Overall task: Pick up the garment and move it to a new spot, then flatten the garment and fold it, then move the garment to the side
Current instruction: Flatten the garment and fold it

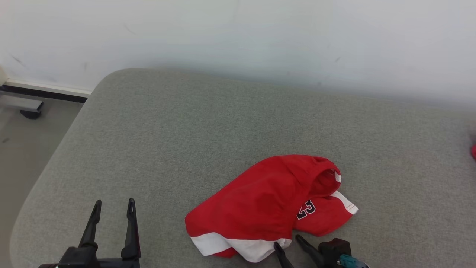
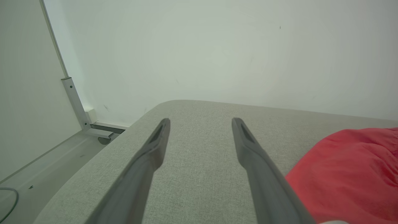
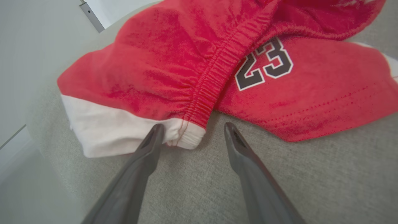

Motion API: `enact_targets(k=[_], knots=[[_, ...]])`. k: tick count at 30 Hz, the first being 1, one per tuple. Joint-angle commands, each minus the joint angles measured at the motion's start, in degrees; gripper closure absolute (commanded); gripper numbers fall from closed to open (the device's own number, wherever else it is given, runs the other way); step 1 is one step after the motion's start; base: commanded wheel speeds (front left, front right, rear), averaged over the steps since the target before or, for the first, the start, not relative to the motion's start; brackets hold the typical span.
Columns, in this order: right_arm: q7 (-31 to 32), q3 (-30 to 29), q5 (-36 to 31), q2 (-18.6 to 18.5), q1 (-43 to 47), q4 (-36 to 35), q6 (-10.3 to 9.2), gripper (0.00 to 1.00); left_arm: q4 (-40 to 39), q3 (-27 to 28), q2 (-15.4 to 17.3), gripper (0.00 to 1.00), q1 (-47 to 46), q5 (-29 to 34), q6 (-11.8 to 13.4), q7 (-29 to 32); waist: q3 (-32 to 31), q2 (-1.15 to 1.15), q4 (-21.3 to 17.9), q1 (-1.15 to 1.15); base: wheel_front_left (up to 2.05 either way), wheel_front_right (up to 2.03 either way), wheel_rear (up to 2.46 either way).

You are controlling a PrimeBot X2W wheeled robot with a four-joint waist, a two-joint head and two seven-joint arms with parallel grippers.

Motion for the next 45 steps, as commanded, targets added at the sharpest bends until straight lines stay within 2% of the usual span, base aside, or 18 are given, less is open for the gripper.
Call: enact_targets(k=[1, 4, 5, 6, 7, 12, 16, 19, 26, 31, 36, 40, 41, 42, 45], knots=[[-0.46, 0.7, 0.8, -0.04, -0.78, 1.08, -0.13, 0.0, 0.23, 0.25, -0.33, 0.0, -0.59, 0.19, -0.21, -0.18, 0.16, 0.0, 0.46, 0.0, 0.0, 0.0, 0.0], [-0.92, 2.47, 3.08, -0.05, -1.84, 4.07, -0.13, 0.0, 0.59, 0.47, -0.68, 0.0, -0.82, 0.61, -0.49, -0.18, 0.05, 0.0, 0.88, 0.0, 0.0, 0.0, 0.0], [-1.22, 3.02, 3.99, -0.05, -2.31, 4.89, -0.13, 0.04, 0.74, 0.52, -0.73, 0.0, -0.87, 0.68, -0.72, -0.18, -0.01, 0.0, 1.04, 0.0, 0.0, 0.0, 0.0], [-1.51, 3.53, 4.9, -0.05, -2.82, 5.68, -0.13, 0.64, 0.88, 0.61, -0.79, 0.0, -1.02, 0.81, -0.91, -0.18, -0.05, 0.0, 1.19, 0.0, 0.0, 0.0, 0.0], [-1.83, 4.12, 5.81, -0.05, -3.2, 6.5, -0.13, 1.0, 1.01, 0.67, -0.86, 0.0, -1.14, 0.93, -0.91, -0.18, -0.16, 0.0, 1.34, 0.0, 0.0, 0.0, 0.0], [-3.32, 5.07, 9.08, -0.07, -5.71, 9.38, -0.13, 1.0, 1.65, 1.29, -1.0, 0.0, -1.01, 1.49, -1.57, -0.18, -0.84, 0.0, 1.29, 0.0, 0.0, 0.0, 0.0], [-3.88, 2.38, 7.61, -0.14, -7.32, 10.77, -0.13, 1.0, 1.93, 2.01, -1.06, 0.0, 0.44, 1.65, -1.89, -0.18, -1.65, 0.0, -0.1, 0.0, 0.0, 0.0, 0.0], [-3.93, -2.75, 5.01, -1.99, -6.96, 6.92, -0.13, 1.0, 2.16, 2.17, -1.31, 0.0, 1.11, 1.85, -2.2, -0.18, -2.15, 0.0, -1.71, 0.0, 0.0, 0.0, 0.0], [-3.91, -16.15, -1.4, -6.78, -0.58, -6.93, -0.13, 1.0, 2.63, 1.84, -2.33, 0.0, 1.68, 1.93, -2.73, -0.18, -2.4, 0.0, -6.04, 0.0, 0.0, 0.0, 0.0], [-2.83, -24.32, -4.45, -9.14, 4.23, -14.0, -0.13, 1.0, 2.96, 1.29, -2.91, 0.0, 1.36, 2.24, -3.08, -0.18, -1.69, 0.0, -8.41, 0.0, 0.0, 0.0, 0.0], [0.65, -30.73, -6.23, -9.09, 9.08, -18.63, -0.13, 1.0, 3.41, 0.85, -3.42, 0.0, 0.41, 2.43, -3.35, -0.18, -1.0, 0.0, -9.25, 0.0, 0.0, 0.0, 0.0], [3.23, -32.3, -6.97, -7.81, 11.18, -19.68, -0.13, 0.99, 3.72, 0.89, -3.61, 0.0, 0.17, 2.43, -3.72, -0.18, -0.75, 0.0, -9.44, 0.0, 0.0, 0.0, 0.0], [4.23, -32.57, -7.65, -7.59, 11.67, -19.65, -0.13, 0.45, 3.81, 0.93, -3.66, 0.0, 0.14, 2.46, -3.82, -0.18, -0.69, 0.0, -9.49, 0.0, 0.0, 0.0, 0.0], [4.55, -32.87, -7.98, -7.23, 11.68, -20.13, -0.13, 0.0, 3.89, 0.94, -3.72, 0.0, 0.11, 2.52, -3.92, -0.18, -0.69, 0.0, -9.52, 0.0, 0.0, 0.0, 0.0], [4.6, -33.84, -9.49, -6.26, 11.6, -21.65, -0.13, 0.0, 4.12, 1.2, -3.79, 0.0, 0.3, 2.68, -3.92, -0.18, -0.97, 0.0, -9.65, 0.0, 0.0, 0.0, 0.0]])
